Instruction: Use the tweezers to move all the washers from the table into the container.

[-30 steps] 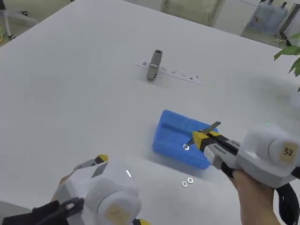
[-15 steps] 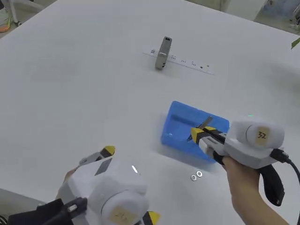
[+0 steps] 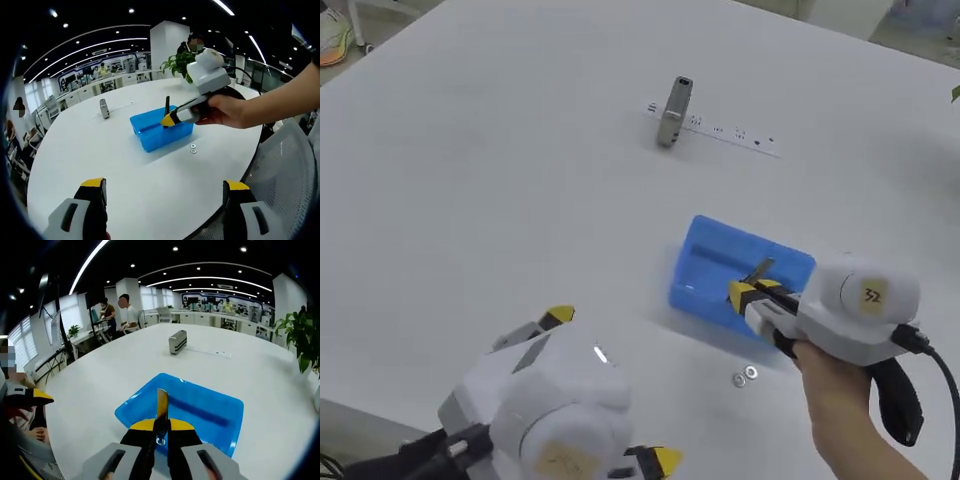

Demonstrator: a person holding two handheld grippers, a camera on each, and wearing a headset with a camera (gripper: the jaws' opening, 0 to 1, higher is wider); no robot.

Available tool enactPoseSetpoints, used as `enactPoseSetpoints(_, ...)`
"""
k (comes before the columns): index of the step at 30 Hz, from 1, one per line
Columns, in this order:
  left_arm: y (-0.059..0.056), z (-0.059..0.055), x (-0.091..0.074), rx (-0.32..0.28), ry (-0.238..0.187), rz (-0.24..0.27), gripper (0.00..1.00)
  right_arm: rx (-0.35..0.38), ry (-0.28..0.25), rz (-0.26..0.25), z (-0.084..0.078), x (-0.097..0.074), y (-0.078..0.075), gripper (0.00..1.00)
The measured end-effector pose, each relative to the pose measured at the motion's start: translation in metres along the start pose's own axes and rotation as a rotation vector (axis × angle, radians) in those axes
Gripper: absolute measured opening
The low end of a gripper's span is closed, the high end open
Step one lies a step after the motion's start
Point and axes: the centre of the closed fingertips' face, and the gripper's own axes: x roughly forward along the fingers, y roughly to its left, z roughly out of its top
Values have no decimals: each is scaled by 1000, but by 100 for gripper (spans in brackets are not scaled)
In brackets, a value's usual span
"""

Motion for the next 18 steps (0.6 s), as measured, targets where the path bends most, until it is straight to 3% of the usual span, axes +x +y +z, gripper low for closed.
enactPoseSetpoints(6, 1, 4, -2, -9, -17, 13, 99, 12, -33, 4, 10, -11, 1, 4)
enactPoseSetpoints(10, 5, 13, -5, -62, -74, 28, 99, 3, -60, 0, 17, -22, 3, 4)
enactPoseSetpoints(14, 8, 21, -8, -85, -127, 50, 99, 3, -109, 2, 27, -41, 5, 4)
enactPoseSetpoints(18, 4, 22, -8, -61, -125, 67, 99, 6, -150, 6, 34, -63, 5, 4)
